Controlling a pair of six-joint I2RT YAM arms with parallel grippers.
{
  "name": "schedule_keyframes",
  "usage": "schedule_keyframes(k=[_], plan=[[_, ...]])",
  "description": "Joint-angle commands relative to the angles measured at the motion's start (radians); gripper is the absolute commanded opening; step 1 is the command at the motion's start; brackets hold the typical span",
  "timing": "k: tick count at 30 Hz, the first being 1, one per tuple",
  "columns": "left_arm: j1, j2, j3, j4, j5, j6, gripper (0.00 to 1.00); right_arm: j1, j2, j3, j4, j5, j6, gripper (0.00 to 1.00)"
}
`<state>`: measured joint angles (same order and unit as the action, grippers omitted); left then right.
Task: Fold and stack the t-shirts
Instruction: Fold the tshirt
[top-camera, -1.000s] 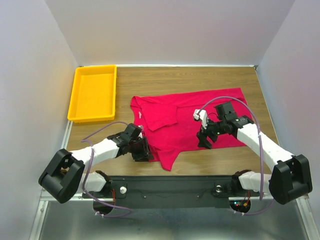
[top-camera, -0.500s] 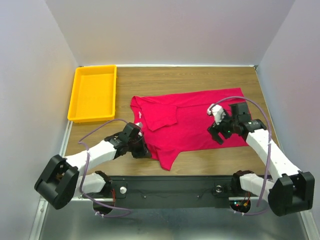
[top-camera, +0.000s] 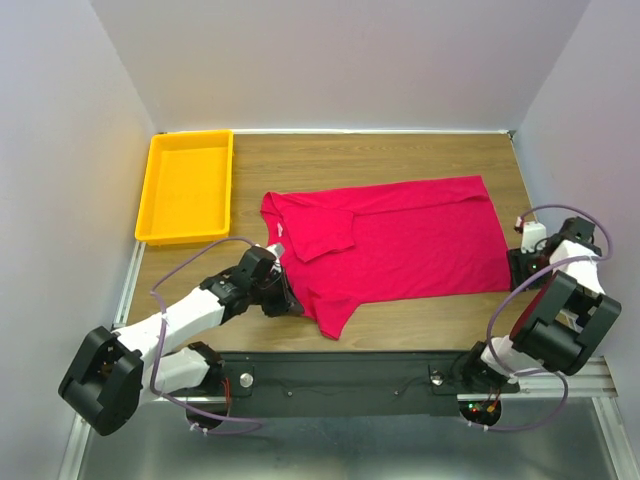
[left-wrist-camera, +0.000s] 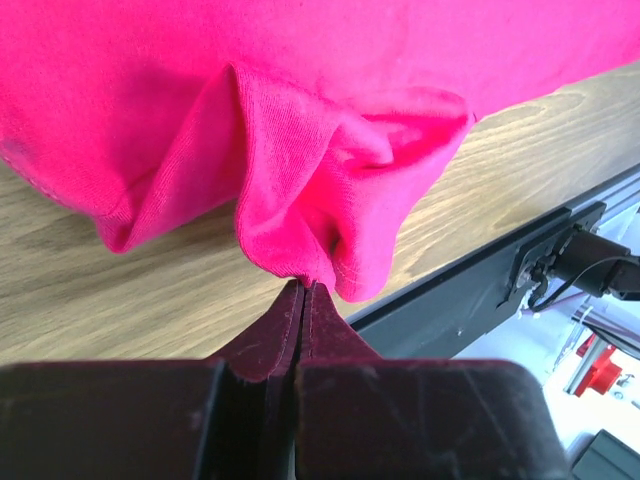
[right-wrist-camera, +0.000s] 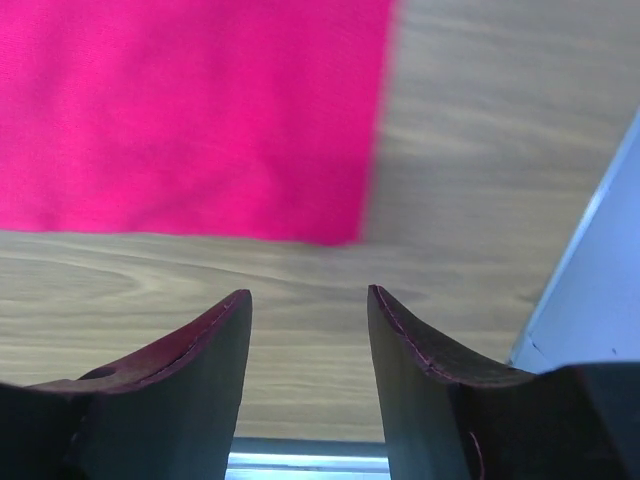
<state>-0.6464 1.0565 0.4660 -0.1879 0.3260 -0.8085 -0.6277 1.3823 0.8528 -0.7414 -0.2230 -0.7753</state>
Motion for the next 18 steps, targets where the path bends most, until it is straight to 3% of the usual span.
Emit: schedule_keyframes(k=[1, 7, 18], plan=[[-0.006, -0.020, -0.012, -0.001, 0.022, 0.022, 0.00, -0.079, 0.012, 0.046, -0.016, -0.029, -0.103, 0.56], [-0.004, -0.007, -0.004, -0.005, 0.024, 0.034, 0.00, -0.109, 0.041, 0.032, -0.006, -0.065, -0.180, 0.57], [-0.004, 0.005, 0.010, -0.010, 0.025, 0.038, 0.00, -0.110, 0.187, 0.098, 0.048, -0.157, -0.102, 0.53]])
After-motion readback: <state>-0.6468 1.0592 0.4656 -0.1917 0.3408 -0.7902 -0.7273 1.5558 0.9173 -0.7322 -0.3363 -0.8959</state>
